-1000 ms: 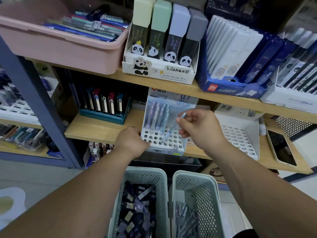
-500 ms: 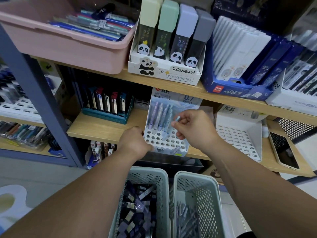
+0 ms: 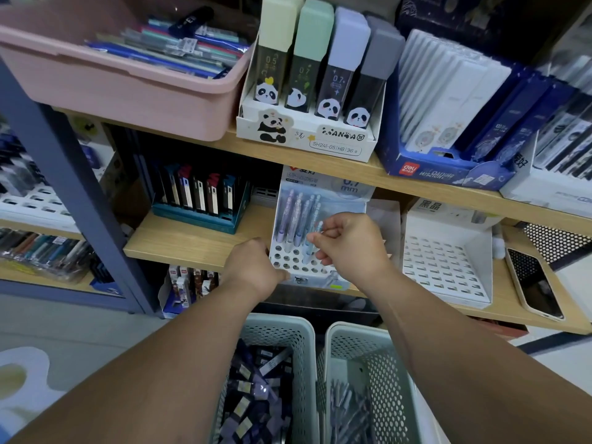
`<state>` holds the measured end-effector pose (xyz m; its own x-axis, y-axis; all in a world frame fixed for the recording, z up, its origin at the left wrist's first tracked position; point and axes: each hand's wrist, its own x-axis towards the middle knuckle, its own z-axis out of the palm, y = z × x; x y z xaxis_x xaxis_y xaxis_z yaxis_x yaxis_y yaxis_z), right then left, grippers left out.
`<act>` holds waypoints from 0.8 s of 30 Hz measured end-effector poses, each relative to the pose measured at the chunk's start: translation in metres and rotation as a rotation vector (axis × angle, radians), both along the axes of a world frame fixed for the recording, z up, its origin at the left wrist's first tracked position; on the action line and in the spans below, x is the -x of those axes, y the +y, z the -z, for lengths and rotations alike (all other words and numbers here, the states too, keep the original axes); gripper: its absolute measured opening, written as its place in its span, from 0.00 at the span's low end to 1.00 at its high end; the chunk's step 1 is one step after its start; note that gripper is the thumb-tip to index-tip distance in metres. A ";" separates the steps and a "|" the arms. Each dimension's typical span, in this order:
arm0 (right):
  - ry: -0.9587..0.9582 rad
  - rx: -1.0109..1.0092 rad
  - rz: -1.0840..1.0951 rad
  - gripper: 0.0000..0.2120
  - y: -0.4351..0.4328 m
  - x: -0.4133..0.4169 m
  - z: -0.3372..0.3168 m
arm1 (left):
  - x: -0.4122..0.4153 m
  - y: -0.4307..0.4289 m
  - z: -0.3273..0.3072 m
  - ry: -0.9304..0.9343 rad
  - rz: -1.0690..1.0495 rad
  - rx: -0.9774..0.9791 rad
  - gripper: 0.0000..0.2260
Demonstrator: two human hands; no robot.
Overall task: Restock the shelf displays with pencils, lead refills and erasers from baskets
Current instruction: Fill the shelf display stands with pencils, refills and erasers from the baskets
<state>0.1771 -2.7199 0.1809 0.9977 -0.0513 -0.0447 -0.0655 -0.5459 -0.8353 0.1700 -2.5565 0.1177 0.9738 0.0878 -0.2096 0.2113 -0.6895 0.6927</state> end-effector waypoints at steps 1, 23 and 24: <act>0.000 0.004 0.004 0.12 0.000 0.000 0.000 | -0.001 -0.001 0.000 0.000 -0.003 -0.006 0.17; 0.221 0.170 0.221 0.11 -0.198 0.121 0.117 | 0.077 -0.064 -0.024 -0.105 0.355 -0.520 0.16; 0.275 0.243 0.213 0.10 -0.205 0.127 0.127 | 0.086 -0.073 -0.015 -0.088 0.409 -0.530 0.17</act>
<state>0.0496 -2.9254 0.0534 0.9162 -0.2969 -0.2691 -0.4007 -0.6747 -0.6198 0.0840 -2.6291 0.1325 0.9620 -0.2225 -0.1580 -0.1808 -0.9534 0.2416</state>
